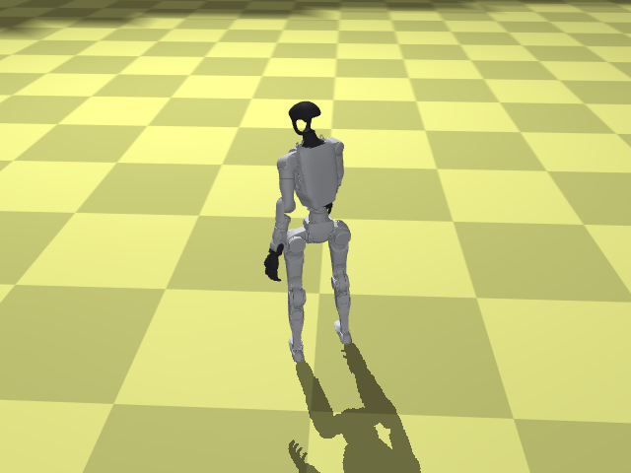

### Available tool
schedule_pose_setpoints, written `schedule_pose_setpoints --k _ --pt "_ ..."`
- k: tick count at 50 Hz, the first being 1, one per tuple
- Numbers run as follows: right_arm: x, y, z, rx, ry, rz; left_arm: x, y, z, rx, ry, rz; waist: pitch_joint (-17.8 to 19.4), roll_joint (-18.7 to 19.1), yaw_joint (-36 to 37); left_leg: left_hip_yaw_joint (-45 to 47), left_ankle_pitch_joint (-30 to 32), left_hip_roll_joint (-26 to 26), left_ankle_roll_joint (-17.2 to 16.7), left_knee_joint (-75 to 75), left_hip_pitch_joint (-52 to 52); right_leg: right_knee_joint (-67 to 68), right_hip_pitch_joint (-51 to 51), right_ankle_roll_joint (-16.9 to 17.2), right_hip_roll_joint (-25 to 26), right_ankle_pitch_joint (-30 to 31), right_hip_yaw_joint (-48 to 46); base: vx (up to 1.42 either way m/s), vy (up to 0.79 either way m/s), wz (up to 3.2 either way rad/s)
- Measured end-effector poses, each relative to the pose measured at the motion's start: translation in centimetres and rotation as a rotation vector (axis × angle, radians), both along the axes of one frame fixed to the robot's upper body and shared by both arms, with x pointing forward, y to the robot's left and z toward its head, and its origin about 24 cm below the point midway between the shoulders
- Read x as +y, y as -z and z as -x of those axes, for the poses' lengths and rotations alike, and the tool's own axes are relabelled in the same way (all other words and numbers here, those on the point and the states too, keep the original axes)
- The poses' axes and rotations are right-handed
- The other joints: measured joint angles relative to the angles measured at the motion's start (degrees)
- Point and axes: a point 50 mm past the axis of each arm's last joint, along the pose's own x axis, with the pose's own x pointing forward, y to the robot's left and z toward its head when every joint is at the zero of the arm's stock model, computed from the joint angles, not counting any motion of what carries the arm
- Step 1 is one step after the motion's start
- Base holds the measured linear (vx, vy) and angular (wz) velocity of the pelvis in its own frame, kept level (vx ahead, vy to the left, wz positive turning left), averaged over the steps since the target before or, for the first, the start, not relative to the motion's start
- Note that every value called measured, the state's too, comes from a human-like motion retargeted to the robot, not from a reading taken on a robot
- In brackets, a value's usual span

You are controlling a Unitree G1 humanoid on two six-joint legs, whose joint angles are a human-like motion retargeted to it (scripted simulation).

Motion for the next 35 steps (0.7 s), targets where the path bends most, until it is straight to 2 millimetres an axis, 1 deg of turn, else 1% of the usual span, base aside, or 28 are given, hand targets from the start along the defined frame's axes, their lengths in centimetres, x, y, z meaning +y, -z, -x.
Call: schedule_pose_setpoints --k 2,3,4,7,9,11,13,15,17,18,20,22,23,25,27,28,30,33,35 --pt "-0.1 0.1 0.1 0.014 -0.006 0.009 -0.3 0.1 -0.1 -0.017 -0.027 0.011 0.2 -0.6 -0.8 -1.2 -0.9 -1.2 0.9 0.3 0.7 -4.9 0.3 1.9 -1.3 6.1 1.8 0.30 -0.12 0.57" --pt "0.0 0.1 0.0 0.018 -0.009 0.012 -0.4 0.2 -0.1 -0.021 -0.037 0.017 0.3 -0.8 -0.8 -1.6 -1.4 -1.6 1.6 0.6 0.9 -5.8 0.5 2.5 -1.7 7.9 2.5 0.30 -0.14 0.33" --pt "0.0 0.0 0.0 0.021 -0.011 0.015 -0.5 0.2 -0.1 -0.021 -0.045 0.022 0.3 -0.9 -0.5 -1.9 -1.8 -1.8 2.5 1.1 1.0 -5.7 0.7 2.9 -1.9 8.0 2.8 0.29 -0.15 0.16" --pt "0.2 0.1 -0.2 0.035 -0.018 0.025 -1.0 0.4 0.2 -0.010 -0.067 0.041 0.5 -1.4 1.5 -1.0 -2.3 -2.7 5.8 4.2 0.4 -4.6 1.6 3.7 -2.3 5.9 2.4 0.29 -0.14 -0.05" --pt "0.5 0.2 -0.2 0.050 -0.023 0.025 -1.4 0.6 0.7 0.005 -0.078 0.058 0.7 -2.4 2.9 1.7 -3.0 -4.0 8.0 7.9 -1.4 -4.9 2.5 4.4 -3.3 5.5 2.0 0.30 -0.12 0.06" --pt "0.8 0.4 -0.1 0.061 -0.036 0.023 -2.0 0.8 1.5 0.025 -0.083 0.083 0.2 -3.7 4.3 6.2 -4.5 -4.9 9.1 10.9 -4.4 -5.4 2.7 5.6 -4.3 5.6 1.7 0.28 -0.06 0.18" --pt "1.2 0.4 -0.2 0.064 -0.052 0.017 -2.5 0.9 2.1 0.043 -0.090 0.107 -0.6 -4.7 5.5 12.3 -5.8 -4.6 8.8 11.7 -7.3 -5.5 2.5 6.7 -4.8 5.5 1.0 0.26 -0.04 0.33" --pt "1.6 0.3 -0.4 0.056 -0.063 0.004 -2.6 1.0 2.4 0.050 -0.096 0.115 -1.3 -5.4 6.5 19.3 -6.2 -2.9 7.1 10.0 -9.5 -5.6 2.6 6.9 -4.1 4.9 -0.7 0.27 -0.07 0.59" --pt "1.8 0.3 -0.5 0.048 -0.070 0.000 -2.6 1.0 2.4 0.053 -0.108 0.115 -2.0 -5.5 7.5 25.2 -3.5 -1.7 5.1 6.3 -10.6 -5.3 3.2 6.9 -3.3 3.8 -3.0 0.28 0.01 0.79" --pt "1.8 0.2 -0.6 0.043 -0.071 0.002 -2.6 1.0 2.4 0.050 -0.123 0.112 -2.0 -5.3 8.0 26.8 -1.2 -1.5 4.5 4.4 -10.6 -5.2 4.0 6.9 -3.0 3.1 -4.0 0.29 0.09 0.91" --pt "1.6 0.1 -0.7 0.038 -0.063 0.003 -2.7 1.1 2.2 0.047 -0.155 0.112 -1.5 -5.0 8.6 25.9 2.4 -2.2 4.7 1.7 -9.8 -4.7 6.0 6.9 -3.3 1.6 -6.4 0.31 0.14 1.07" --pt "1.3 0.0 -0.8 0.032 -0.048 0.007 -2.8 1.1 2.1 0.042 -0.184 0.114 -1.1 -4.7 8.7 21.8 1.7 -2.6 5.4 2.0 -8.8 -3.7 8.0 5.4 -3.3 0.6 -9.0 0.31 0.10 1.24" --pt "1.2 -0.1 -0.8 0.028 -0.040 0.006 -2.9 1.1 2.0 0.039 -0.194 0.116 -0.9 -4.3 8.6 19.8 0.9 -2.4 5.3 2.4 -8.0 -2.5 8.8 3.9 -3.1 0.4 -10.4 0.31 0.07 1.34" --pt "1.1 -0.1 -0.8 0.017 -0.024 0.001 -2.9 1.1 2.0 0.037 -0.197 0.118 -0.5 -2.8 7.9 16.3 0.1 -1.5 4.6 2.8 -5.9 2.7 9.2 -0.7 -2.2 -0.1 -11.5 0.31 0.06 1.45" --pt "1.1 -0.1 -0.7 0.012 -0.014 -0.017 -2.8 1.1 1.9 0.039 -0.186 0.116 -0.4 -1.5 7.0 13.0 0.0 -0.6 3.6 2.5 -3.9 11.2 6.3 -3.9 -1.0 -2.1 -8.7 0.31 0.02 1.56" --pt "1.1 0.0 -0.7 0.008 -0.010 -0.023 -2.7 1.1 1.9 0.039 -0.176 0.110 -0.5 -1.2 6.4 11.3 0.0 -0.4 3.1 2.3 -3.2 14.9 4.2 -4.0 -0.5 -3.2 -6.8 0.30 -0.02 1.61" --pt "1.1 0.0 -0.5 -0.001 -0.004 -0.027 -2.5 1.0 1.7 0.034 -0.161 0.093 -0.9 -1.0 5.3 7.9 0.0 -0.3 2.0 1.8 -2.2 18.0 0.8 -2.9 -0.5 -4.3 -5.0 0.30 -0.04 1.64" --pt "1.1 -0.1 -0.6 -0.012 -0.007 -0.021 -2.4 1.0 1.2 0.013 -0.150 0.079 -1.0 -0.9 3.1 2.5 0.2 -0.8 0.4 0.8 -0.9 10.2 -0.2 -1.3 -1.7 -3.9 -4.7 0.30 -0.07 1.71" --pt "1.2 -0.1 -0.6 -0.010 -0.019 -0.013 -2.4 1.0 0.9 -0.003 -0.149 0.078 -0.8 -1.1 1.5 -1.1 0.3 -1.7 -0.1 0.3 0.1 1.8 0.2 -0.3 -2.1 -0.9 -1.3 0.29 -0.11 1.73"
